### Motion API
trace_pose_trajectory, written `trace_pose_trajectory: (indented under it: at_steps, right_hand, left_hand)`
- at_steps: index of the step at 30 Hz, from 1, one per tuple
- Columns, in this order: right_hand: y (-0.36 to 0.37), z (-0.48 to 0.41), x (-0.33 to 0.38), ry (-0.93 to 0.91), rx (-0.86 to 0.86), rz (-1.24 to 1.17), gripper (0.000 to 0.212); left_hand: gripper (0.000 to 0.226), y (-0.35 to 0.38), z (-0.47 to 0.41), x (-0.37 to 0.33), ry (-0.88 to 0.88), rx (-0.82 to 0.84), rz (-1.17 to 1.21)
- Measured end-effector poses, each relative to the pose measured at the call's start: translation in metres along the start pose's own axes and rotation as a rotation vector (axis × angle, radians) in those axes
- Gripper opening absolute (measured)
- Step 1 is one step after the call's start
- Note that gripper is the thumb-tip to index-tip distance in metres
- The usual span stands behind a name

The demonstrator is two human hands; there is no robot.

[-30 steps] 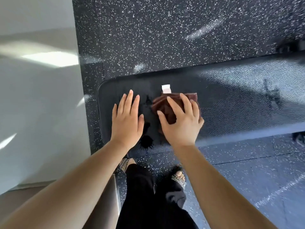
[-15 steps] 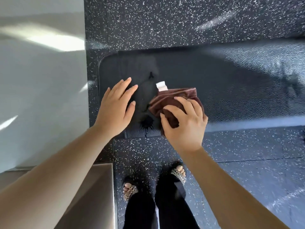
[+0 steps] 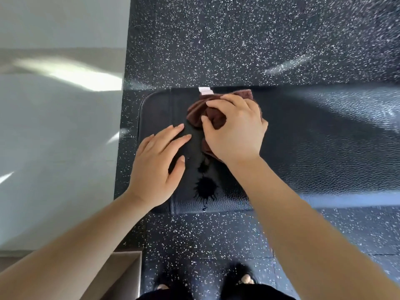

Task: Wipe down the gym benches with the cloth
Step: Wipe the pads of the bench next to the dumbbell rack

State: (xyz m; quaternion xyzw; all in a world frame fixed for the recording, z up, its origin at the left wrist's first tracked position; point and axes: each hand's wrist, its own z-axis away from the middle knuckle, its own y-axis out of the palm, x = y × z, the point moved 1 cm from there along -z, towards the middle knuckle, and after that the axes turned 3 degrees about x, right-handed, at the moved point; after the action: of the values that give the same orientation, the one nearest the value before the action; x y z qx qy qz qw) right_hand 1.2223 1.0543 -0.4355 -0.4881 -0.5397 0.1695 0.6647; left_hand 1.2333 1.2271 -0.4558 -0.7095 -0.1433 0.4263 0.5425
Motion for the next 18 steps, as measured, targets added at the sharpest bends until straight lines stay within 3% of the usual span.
trace_pose_trajectory:
  at_steps: [6,14,18]
  right_hand:
    - [-0.001,0.001,-0.007,-0.062,-0.016,0.002,0.015]
    - [-0.012,0.024,-0.011,-0.157,0.04,0.01,0.016]
    - [-0.014,0.065,-0.022,-0.179,-0.042,-0.066,0.016]
  left_hand:
    - [0.04,0.002,0.0,-0.003,-0.033,-0.101,0.032]
    - [0.04,0.01,0.005,0.001,0.018,-0.157,0.044]
    - [0.036,0.008,0.007,0.006,0.034,-0.151,0.103]
